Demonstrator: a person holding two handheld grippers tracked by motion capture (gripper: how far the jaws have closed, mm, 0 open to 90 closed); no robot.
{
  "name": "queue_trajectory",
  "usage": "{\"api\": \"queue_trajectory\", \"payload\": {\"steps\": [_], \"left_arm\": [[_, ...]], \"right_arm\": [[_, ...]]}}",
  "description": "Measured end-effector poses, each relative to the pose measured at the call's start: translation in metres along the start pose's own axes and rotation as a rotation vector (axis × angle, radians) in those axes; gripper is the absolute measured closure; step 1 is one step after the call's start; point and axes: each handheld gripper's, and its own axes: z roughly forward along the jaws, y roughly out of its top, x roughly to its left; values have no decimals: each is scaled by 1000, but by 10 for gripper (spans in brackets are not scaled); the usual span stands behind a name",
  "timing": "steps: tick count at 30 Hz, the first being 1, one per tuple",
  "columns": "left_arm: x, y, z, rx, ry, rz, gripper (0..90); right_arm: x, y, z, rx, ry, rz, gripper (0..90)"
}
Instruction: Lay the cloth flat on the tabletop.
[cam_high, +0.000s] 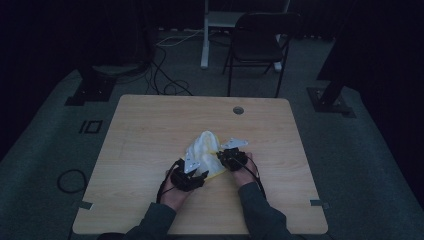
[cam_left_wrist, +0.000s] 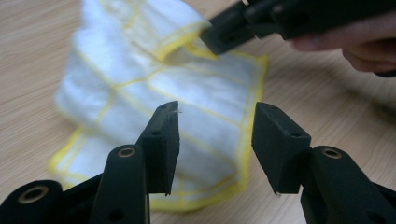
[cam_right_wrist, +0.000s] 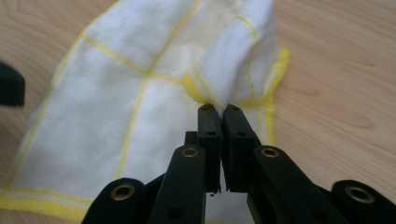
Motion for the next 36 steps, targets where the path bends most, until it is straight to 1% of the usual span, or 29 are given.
{"api": "queue_trajectory", "payload": {"steps": [3,4,6,7,9,12,14,18,20,27,28,29,30,36], "left_arm": [[-5,3,8,6,-8,21,527],[-5,4,12,11,-5,19,530],[-4,6,17,18,-13,5,536],[-5,7,19,23,-12,7,537],[-7,9,22,30,-18,20,537],[-12,13,28,40,-24,38,539],[-14,15,32,40,-29,39,540],[-15,19,43,42,-28,19,544],[-16,21,47,48,-26,16,549],[-27,29,61,62,-25,40,555],[-27,29,61,62,-25,40,555],[-29,31,67,75,-22,38,551],[-30,31,69,76,-24,33,548],[-29,28,79,111,-13,28,540]], "right_arm": [[-5,2,-4,-5,-20,6,877],[-8,2,-5,-7,-27,7,877],[-12,3,-8,-12,-37,13,877],[-16,3,-10,-15,-45,19,878],[-17,2,-11,-13,-50,23,879],[-23,3,-12,-15,-71,31,880],[-25,4,-14,-18,-78,36,880],[-28,7,-17,-23,-86,34,881],[-30,8,-18,-28,-89,35,881],[-35,7,-18,-28,-99,42,882],[-35,6,-18,-29,-100,41,883],[-35,7,-19,-30,-101,41,883],[-35,7,-19,-31,-102,39,883],[-37,6,-19,-30,-103,47,884]]}}
